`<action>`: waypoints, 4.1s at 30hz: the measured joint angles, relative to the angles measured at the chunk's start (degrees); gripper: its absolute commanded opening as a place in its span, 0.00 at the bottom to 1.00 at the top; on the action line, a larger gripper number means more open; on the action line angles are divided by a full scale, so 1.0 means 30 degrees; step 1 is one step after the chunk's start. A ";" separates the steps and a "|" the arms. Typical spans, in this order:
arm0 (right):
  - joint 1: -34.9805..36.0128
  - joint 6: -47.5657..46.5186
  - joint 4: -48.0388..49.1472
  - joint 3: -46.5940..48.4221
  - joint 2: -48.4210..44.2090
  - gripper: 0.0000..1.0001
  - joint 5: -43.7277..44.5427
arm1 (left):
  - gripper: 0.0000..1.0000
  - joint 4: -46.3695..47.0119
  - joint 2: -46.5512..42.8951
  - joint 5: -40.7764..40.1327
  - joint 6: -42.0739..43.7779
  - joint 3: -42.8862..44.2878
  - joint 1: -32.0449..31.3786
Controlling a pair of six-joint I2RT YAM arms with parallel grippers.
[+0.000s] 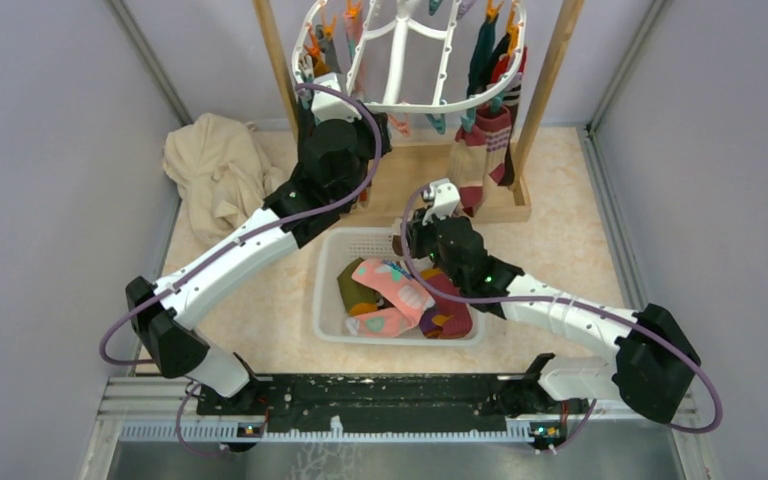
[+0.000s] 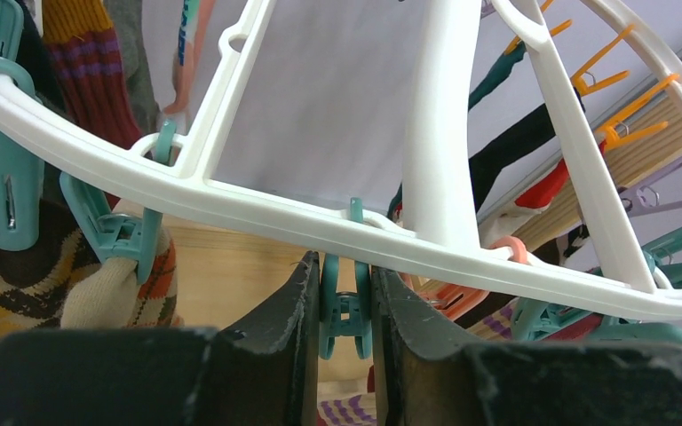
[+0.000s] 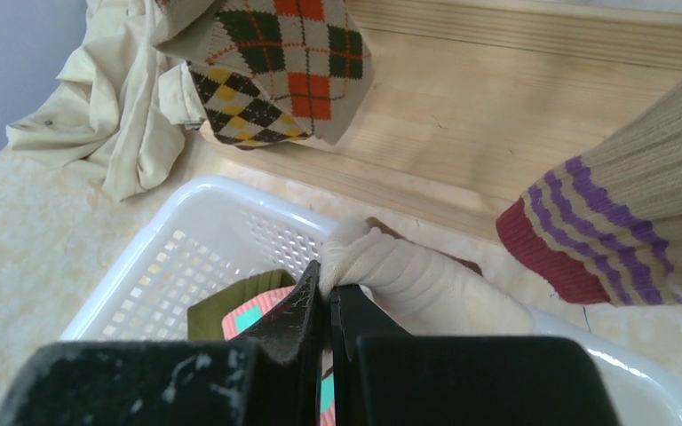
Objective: Remove the socks clipped to the hanger
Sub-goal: Remove the sock from the hanger, then place the sock in the bin.
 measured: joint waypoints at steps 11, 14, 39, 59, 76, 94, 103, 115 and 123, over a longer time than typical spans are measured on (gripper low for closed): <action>0.0073 -0.0007 -0.3206 -0.0007 -0.4138 0.00 -0.2426 | 0.57 -0.0153 -0.0335 0.1158 -0.0131 -0.0947 0.0044; 0.0073 -0.0015 -0.4116 -0.0007 -0.5064 0.00 -0.3570 | 0.63 -0.0685 -0.0583 0.1639 -0.0226 -0.1851 0.0058; 0.0211 0.0554 -0.4779 0.0787 -0.3300 0.00 -0.9930 | 0.80 -0.3606 -0.4925 0.5370 -0.0342 -0.4437 -0.1035; 0.1326 0.1202 -0.1319 0.0918 0.2193 0.32 -1.0666 | 0.99 -0.6506 -1.1096 0.3883 -0.0102 -0.8051 -0.1333; 0.1574 0.1566 -0.5799 -0.4561 -0.4371 0.73 -0.8262 | 0.99 -0.7963 -1.1701 0.3942 -0.1246 -1.1176 -0.1333; 0.1581 0.2251 -1.2560 -0.2120 -0.3330 0.53 -0.2790 | 0.97 -0.8663 -0.6441 0.6251 -0.2273 -1.2109 -0.1894; 0.1581 0.3891 -1.1438 -0.2295 0.1661 0.53 -0.1836 | 0.94 -0.8182 -0.2579 0.6768 -0.3300 -1.4018 -0.2018; 0.1581 0.3832 -1.2116 -0.1486 0.0714 0.62 -0.1523 | 0.95 -0.9479 -0.4058 0.6178 -0.3861 -1.3551 -0.2688; 0.1581 0.2871 -1.4229 0.1158 -0.1559 0.67 -0.1377 | 0.98 -1.1453 -0.4947 0.6069 -0.3585 -0.9712 -0.3956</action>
